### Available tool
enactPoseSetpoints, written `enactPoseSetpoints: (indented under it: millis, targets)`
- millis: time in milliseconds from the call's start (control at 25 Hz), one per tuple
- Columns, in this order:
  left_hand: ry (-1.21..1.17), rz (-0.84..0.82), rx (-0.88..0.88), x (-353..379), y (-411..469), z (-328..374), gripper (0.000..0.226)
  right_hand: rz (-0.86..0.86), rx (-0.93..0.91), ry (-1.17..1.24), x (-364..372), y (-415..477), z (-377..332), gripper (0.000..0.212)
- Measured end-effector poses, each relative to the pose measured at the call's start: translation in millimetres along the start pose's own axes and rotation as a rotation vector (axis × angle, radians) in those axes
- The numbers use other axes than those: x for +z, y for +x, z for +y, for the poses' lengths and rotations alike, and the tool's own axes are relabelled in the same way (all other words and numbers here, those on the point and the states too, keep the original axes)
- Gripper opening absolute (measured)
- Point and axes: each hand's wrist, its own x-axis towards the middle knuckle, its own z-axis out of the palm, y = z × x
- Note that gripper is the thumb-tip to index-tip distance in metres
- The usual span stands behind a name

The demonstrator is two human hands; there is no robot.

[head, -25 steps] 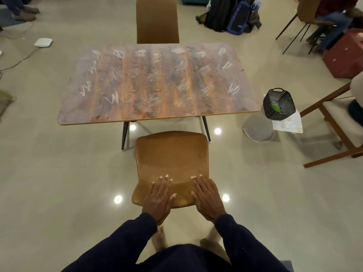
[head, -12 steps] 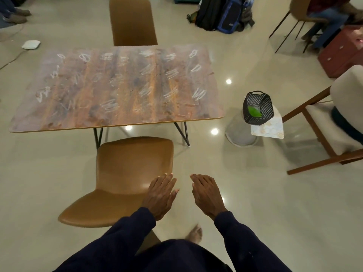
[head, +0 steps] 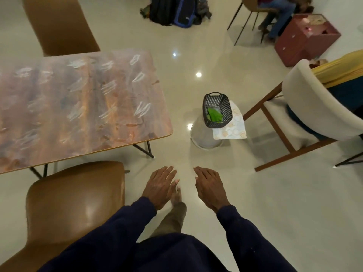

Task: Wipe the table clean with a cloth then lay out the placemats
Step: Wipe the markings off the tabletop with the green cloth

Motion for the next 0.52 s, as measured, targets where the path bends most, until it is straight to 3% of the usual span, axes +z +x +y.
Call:
enactPoseSetpoints:
  millis: [120,160,200,320,360,520]
  targets:
    - [-0.088,-0.022,0.037,12,87,9,0.068,-0.060,0.053,-0.002,-8,48,65,0.044]
    - [0.003,0.070,0.092,17,118,10,0.065,-0.020,0.022,-0.069,-10,69,84,0.044]
    - [-0.015,0.026,0.094,19,147,8,0.060,-0.042,0.060,-0.060,-13,88,104,0.045]
    - [-0.109,-0.077,0.057,23,230,1,0.048,-0.117,0.112,-0.017,-22,150,160,0.045]
    - [-0.065,-0.014,0.065,28,255,1,0.047,-0.099,0.095,-0.057,-23,170,178,0.045]
    - [-0.077,-0.017,-0.024,56,353,-9,0.047,-0.227,0.056,-0.039,-8,256,258,0.049]
